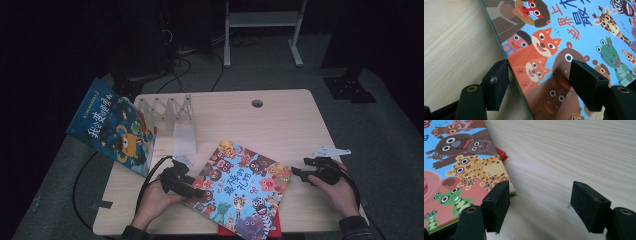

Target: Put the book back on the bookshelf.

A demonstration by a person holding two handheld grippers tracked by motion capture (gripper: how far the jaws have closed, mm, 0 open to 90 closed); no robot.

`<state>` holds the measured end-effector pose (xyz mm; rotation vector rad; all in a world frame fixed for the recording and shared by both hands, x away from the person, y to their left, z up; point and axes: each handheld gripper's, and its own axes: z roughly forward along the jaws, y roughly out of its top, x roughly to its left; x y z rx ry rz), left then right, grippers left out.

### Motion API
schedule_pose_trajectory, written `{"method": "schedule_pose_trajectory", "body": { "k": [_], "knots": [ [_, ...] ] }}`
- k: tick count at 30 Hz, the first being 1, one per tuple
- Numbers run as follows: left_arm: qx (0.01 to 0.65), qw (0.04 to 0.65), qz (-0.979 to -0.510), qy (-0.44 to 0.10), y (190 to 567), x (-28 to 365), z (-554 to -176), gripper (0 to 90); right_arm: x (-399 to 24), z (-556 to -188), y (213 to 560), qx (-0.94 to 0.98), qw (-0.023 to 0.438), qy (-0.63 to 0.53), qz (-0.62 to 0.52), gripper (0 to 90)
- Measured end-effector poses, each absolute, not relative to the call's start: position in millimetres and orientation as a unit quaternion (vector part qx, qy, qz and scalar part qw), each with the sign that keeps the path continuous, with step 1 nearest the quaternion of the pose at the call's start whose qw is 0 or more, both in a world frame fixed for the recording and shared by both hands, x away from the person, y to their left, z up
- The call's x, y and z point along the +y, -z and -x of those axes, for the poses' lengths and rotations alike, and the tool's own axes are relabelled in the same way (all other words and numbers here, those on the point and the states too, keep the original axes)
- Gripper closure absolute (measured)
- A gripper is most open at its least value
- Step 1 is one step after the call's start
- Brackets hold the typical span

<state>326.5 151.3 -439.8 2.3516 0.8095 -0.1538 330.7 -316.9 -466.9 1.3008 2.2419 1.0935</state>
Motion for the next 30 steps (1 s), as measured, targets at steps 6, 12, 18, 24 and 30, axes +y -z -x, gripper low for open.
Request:
{"method": "schedule_pose_trajectory", "body": {
  "k": [6,12,18,24,30],
  "knots": [
    [0.304,0.319,-0.895,0.062,439.3,148.6,-325.4,31.6,-313.7,-342.2,467.1,0.784,0.165,-0.382,-0.46,30.9],
    [0.299,0.32,-0.896,0.067,439.1,146.5,-324.9,31.6,-311.3,-352.6,469.7,0.777,0.166,-0.391,-0.465,31.7],
    [0.295,0.317,-0.898,0.074,438.5,143.9,-322.8,31.7,-307.5,-365.7,469.4,0.779,0.169,-0.382,-0.468,30.9],
    [0.293,0.319,-0.898,0.078,438.8,143.6,-322.8,31.8,-306.0,-371.3,473.6,0.776,0.169,-0.383,-0.472,32.1],
    [0.296,0.318,-0.898,0.077,440.8,143.8,-322.6,28.9,-306.0,-365.3,469.9,0.783,0.169,-0.377,-0.466,32.5]
  ]
}}
